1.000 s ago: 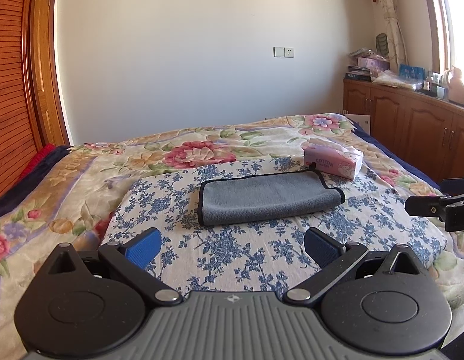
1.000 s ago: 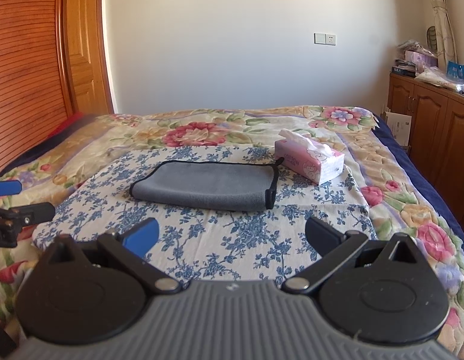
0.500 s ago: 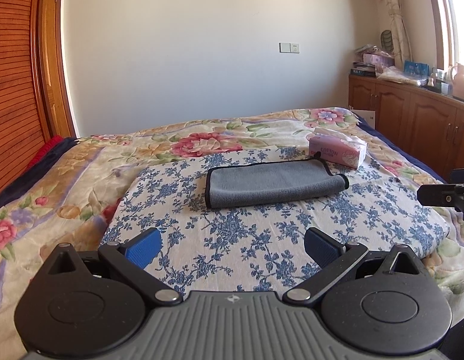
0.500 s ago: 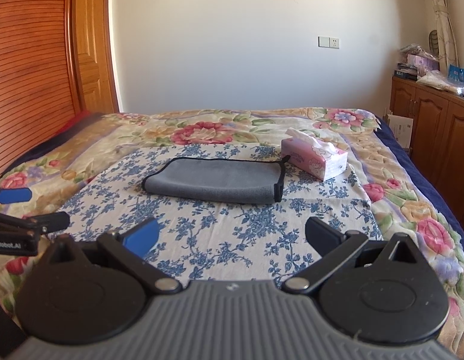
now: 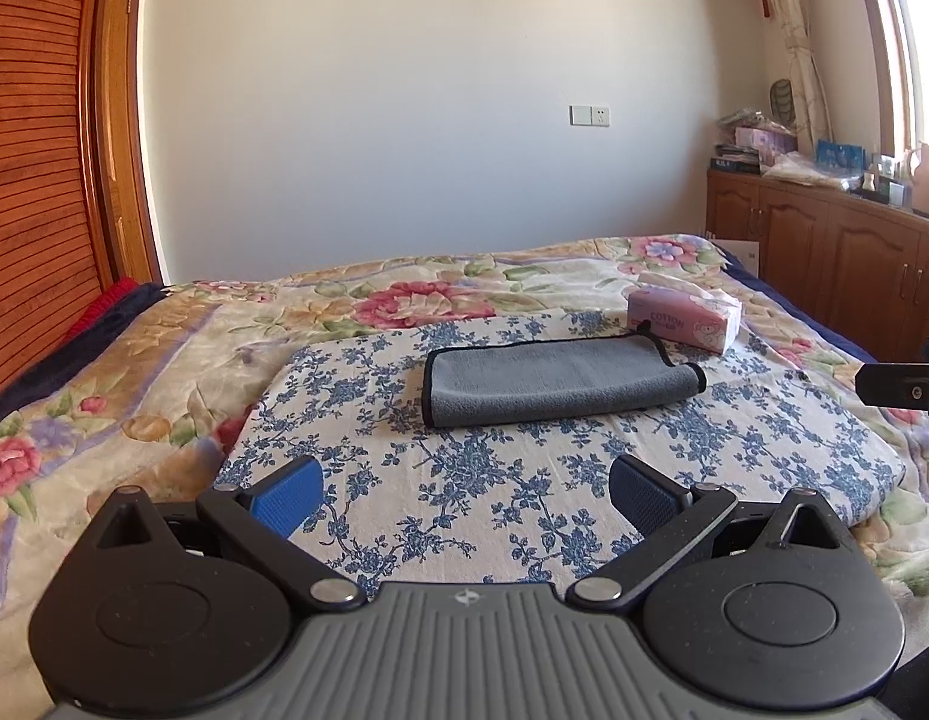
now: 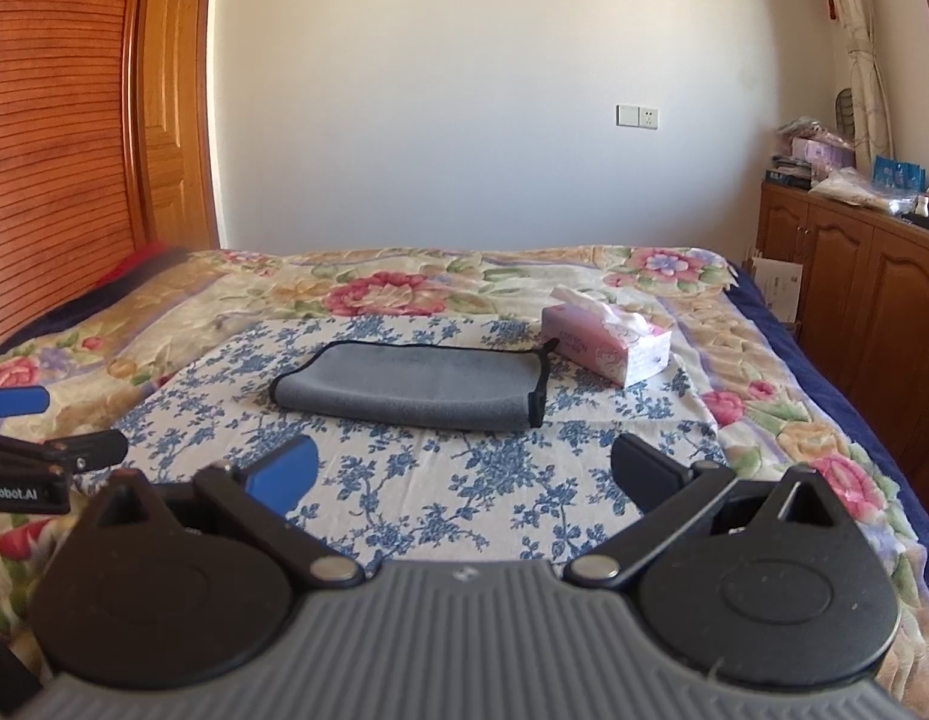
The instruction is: Fold towel
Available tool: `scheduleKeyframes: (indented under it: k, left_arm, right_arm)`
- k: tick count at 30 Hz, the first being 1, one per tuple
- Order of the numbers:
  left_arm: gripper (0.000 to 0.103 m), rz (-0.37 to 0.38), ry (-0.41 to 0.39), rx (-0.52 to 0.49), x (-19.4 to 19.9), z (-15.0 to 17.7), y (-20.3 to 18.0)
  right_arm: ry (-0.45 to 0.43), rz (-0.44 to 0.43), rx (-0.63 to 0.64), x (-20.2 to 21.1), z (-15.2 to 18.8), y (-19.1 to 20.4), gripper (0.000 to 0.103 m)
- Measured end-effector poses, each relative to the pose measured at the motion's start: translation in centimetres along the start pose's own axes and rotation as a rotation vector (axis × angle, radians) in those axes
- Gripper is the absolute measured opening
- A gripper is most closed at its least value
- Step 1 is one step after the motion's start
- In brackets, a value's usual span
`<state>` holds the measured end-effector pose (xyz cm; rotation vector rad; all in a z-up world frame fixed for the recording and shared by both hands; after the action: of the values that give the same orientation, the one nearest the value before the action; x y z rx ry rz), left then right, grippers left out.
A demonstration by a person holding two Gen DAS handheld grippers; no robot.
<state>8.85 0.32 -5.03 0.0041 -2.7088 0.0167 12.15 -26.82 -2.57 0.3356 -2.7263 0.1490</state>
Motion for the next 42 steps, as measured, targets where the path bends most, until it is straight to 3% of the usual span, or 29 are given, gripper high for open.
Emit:
scheduleKeyframes:
  k: [24, 42]
  left_arm:
    - [0.103, 0.009, -0.108, -0.005, 1.0, -1.3, 0.0]
    - [0.103, 0.011, -0.088, 0.003, 0.6, -0.6, 0.4]
  right_arm:
    - [-0.103, 0.077, 0.006, 0.8, -0.8, -0.9, 0.103]
    - [-0.094, 0.080, 0.009, 0.7, -0.7, -1.0, 0.103]
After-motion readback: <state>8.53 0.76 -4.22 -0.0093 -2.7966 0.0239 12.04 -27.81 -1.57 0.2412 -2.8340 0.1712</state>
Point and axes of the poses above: each gripper's, at about its wrist camera, not at the fingertips, and x roughly against the way its jaws point, y to its left, z to its underside, the point moved 6 cm from there along -x, roughly the way its jaws point, and after that the axes turned 5 degrees about x, right-handed, at the moved point
